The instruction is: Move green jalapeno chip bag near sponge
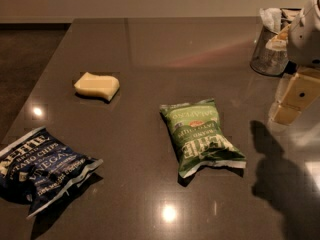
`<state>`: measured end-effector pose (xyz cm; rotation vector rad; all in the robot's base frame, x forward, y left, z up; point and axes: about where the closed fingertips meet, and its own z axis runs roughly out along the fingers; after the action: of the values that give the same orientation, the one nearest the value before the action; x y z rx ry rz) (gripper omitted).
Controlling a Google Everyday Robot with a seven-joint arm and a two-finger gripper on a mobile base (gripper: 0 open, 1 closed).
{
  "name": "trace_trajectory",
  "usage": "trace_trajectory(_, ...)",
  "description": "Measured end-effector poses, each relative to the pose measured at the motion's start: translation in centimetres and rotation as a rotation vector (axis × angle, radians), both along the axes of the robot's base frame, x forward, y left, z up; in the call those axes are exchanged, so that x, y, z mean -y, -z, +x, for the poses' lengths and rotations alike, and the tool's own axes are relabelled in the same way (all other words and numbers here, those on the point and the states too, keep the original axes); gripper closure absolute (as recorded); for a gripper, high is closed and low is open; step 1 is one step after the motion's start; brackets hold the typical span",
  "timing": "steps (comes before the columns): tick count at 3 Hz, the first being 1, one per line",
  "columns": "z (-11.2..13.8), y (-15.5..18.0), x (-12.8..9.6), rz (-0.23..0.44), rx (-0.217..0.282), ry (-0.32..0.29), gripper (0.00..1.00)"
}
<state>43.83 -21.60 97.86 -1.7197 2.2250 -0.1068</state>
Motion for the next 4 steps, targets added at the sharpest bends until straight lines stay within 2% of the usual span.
trace_trajectory(1,0.0,0.0,-0.2,-0.004,0.007,0.002,0.00)
trace_trajectory(2,0.2,1.4,-1.0,0.024,-0.021,0.016,0.00)
trace_trajectory(3,0.0,3.5,-2.2,0.087,-0.067,0.038,0.00)
trace_trajectory(4,-0.6,5.5,-4.1,0.100,-0.074,0.014,0.00)
